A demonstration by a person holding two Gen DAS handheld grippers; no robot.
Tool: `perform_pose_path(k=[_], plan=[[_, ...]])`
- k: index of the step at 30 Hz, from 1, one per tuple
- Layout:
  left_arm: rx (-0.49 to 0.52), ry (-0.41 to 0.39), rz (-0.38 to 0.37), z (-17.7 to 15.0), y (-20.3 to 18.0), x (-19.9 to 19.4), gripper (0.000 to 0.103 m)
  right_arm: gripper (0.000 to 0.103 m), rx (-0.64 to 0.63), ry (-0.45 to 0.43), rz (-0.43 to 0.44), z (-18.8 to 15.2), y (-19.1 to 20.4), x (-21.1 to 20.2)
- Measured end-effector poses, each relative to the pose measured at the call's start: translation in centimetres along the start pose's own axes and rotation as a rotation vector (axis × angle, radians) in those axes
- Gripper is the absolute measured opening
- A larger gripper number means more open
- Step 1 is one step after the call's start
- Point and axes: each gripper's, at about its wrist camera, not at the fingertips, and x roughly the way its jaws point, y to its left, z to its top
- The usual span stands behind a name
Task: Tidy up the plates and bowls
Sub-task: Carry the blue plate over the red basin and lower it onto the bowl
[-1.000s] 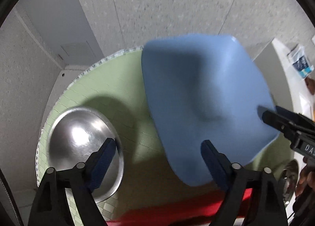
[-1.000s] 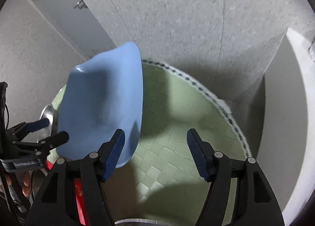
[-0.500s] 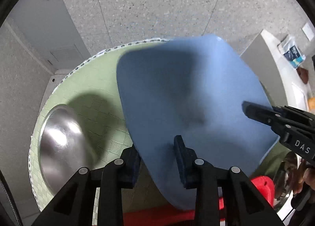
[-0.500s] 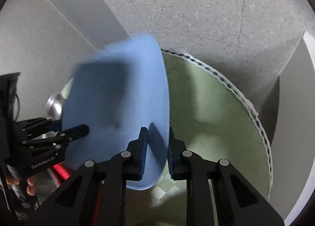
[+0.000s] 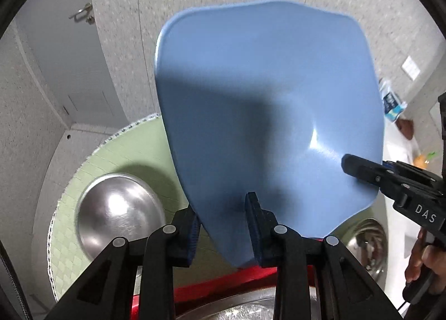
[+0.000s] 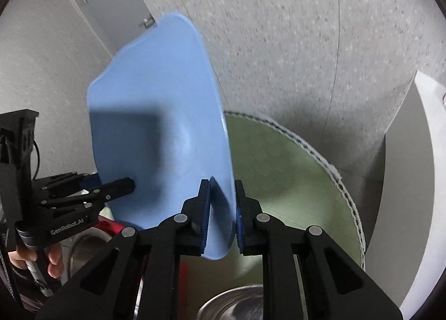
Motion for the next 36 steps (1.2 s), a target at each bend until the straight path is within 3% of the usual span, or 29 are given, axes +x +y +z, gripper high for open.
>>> perform_pose_path(k=[9, 20, 36], plan=[[-0.002, -0.133, -0.03, -4.0, 2.0, -5.8, 0.027, 0.016, -0.065, -0.114, -0.044, -0.7, 4.6, -4.9], [0.019, -0.111, -0.021, -5.2, 1.9, -4.5, 0.028, 0.016, -0.053, -0.109, -0.088, -2.0, 5.0, -5.9], [0.014, -0.03, 0.02, -1.3, -0.5, 6.2, 0.028, 0.015, -0.017, -0.027, -0.025, -1.1, -2.4, -0.2]])
